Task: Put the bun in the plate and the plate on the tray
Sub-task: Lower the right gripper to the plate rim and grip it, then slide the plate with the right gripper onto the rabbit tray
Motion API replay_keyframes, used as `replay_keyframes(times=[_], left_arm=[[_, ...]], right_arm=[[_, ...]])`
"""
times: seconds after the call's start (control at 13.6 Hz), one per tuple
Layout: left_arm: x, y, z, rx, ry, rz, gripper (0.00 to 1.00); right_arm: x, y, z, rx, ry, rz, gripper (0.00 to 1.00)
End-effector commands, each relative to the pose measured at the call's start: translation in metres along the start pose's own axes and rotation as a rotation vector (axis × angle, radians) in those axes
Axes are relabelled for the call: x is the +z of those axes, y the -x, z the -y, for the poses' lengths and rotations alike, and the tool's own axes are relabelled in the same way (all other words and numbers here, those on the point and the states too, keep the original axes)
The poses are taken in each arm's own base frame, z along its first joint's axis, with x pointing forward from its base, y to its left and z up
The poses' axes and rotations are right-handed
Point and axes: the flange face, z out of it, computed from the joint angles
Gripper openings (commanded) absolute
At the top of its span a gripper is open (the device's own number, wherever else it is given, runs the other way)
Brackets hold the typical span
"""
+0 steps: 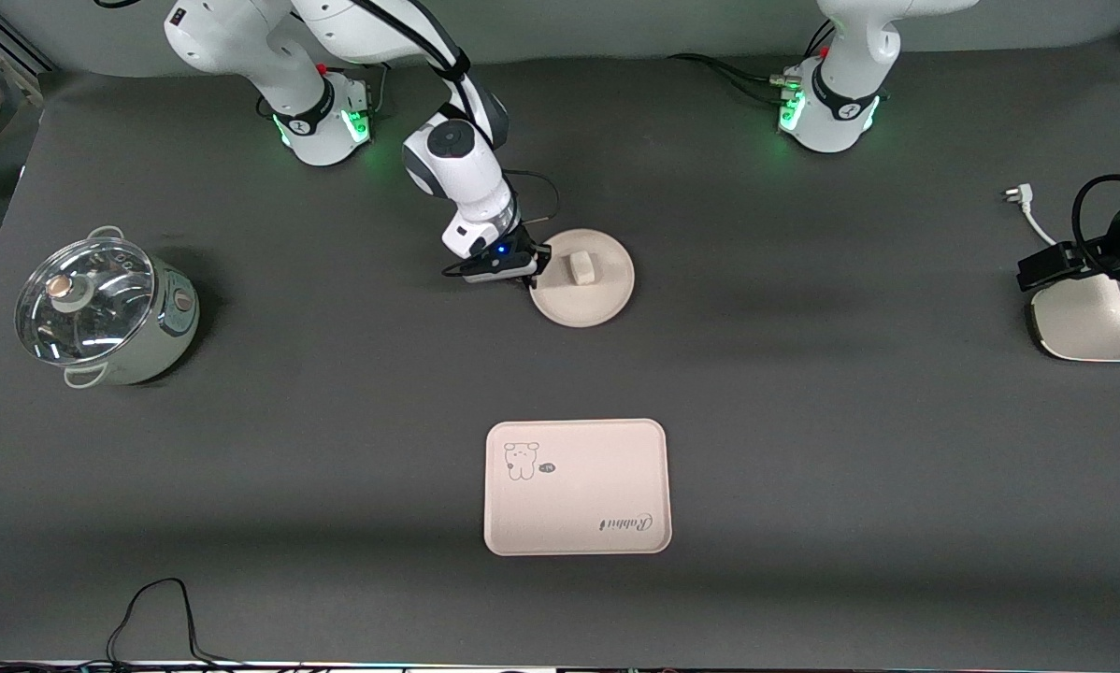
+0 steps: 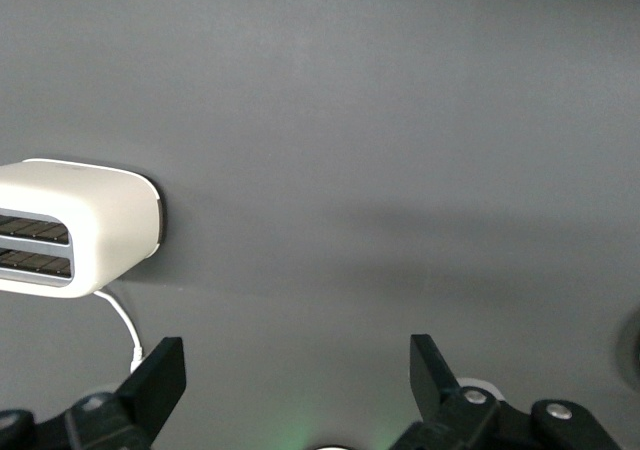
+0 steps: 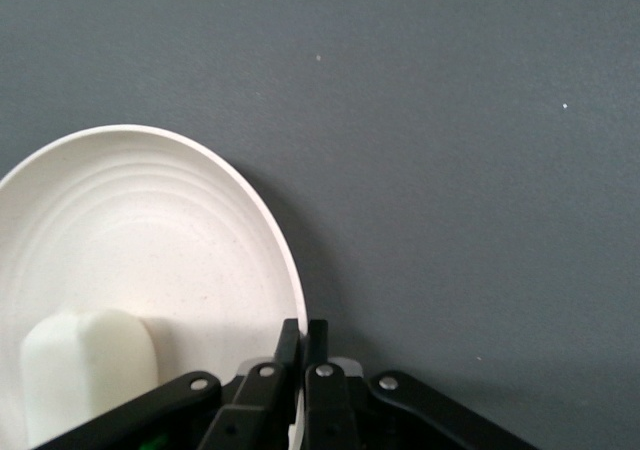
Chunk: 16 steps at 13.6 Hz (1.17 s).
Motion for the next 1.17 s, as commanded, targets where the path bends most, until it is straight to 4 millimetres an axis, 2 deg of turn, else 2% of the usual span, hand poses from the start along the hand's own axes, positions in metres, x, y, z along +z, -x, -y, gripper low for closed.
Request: replay_keyframes(times=[0.0,0.22,0.44,0.66,0.81,1.1], left_arm=[[-0.007,0.008,0.004,0.016,0.003,0.004,1.0],[-0.005,0.007,0.005,0.012,0.005,0.006,1.0],[-0.006,0.008,0.01,0.005,0.004,0.009,1.0],[-0.006,0.007,0.012,0.007,0.007,0.007,1.0],[-0.006,0.007,0.012,0.009,0.009,0.008,1.0],[-0.007,0.008,0.012,0.008,0.008,0.005,1.0]], right_arm=[[-0.002,-0.003,0.0,0.016,0.0,-0.005,0.0],[-0.018,-0.019,-0.001,0.034,-0.004,-0.01,0.0],[-0.07,-0.054,-0.002,0.029,-0.023,-0.011,0.0],[-0.114,-0.069,0.004,0.023,-0.059,-0.028,0.0],[-0.134,-0.076,0.011,0.059,-0.093,-0.03,0.0],[-0.143,-0.094,0.026,0.064,-0.104,-0.031,0.0]])
